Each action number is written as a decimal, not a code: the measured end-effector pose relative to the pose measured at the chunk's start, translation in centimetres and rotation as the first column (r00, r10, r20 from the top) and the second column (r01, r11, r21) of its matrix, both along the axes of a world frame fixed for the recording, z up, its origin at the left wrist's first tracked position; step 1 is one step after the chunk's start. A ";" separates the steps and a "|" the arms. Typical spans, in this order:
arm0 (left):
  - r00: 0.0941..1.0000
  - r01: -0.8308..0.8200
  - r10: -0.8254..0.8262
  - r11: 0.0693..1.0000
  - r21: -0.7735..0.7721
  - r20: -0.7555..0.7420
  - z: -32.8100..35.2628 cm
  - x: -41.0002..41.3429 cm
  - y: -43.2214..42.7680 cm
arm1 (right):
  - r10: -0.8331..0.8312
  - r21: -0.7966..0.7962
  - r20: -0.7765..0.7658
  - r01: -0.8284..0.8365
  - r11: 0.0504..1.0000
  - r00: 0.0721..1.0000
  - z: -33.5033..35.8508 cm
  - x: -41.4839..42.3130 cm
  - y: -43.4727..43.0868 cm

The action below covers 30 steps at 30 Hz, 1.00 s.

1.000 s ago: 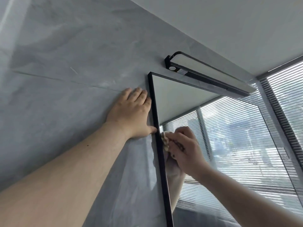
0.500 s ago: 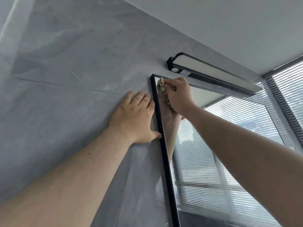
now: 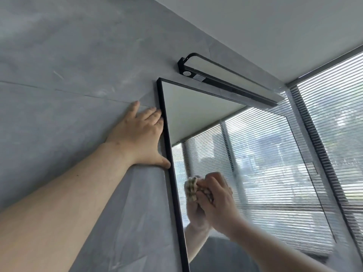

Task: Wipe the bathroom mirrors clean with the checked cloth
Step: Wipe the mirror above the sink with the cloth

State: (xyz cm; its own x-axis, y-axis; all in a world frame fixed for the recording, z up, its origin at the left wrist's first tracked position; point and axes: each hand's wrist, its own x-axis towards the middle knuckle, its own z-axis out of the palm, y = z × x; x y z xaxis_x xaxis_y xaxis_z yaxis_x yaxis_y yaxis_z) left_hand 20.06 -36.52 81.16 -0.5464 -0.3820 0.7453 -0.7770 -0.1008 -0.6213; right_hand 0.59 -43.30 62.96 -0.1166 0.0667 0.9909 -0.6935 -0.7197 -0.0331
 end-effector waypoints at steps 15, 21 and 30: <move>0.999 -0.007 0.007 1.000 0.000 -0.031 -0.3 -0.2 -0.2 | 0.115 0.121 0.391 -0.175 0.977 0.913 17.0 -5.4 -4.1; 1.000 -0.001 0.001 1.000 -0.018 -0.018 -0.3 -0.2 -0.4 | 0.006 0.212 0.599 -0.166 0.963 0.800 18.4 -12.6 -8.6; 0.999 0.036 -0.036 0.999 -0.023 -0.018 -0.2 -0.3 -0.1 | 0.167 0.128 0.420 -0.241 0.962 0.892 20.3 -6.7 -3.7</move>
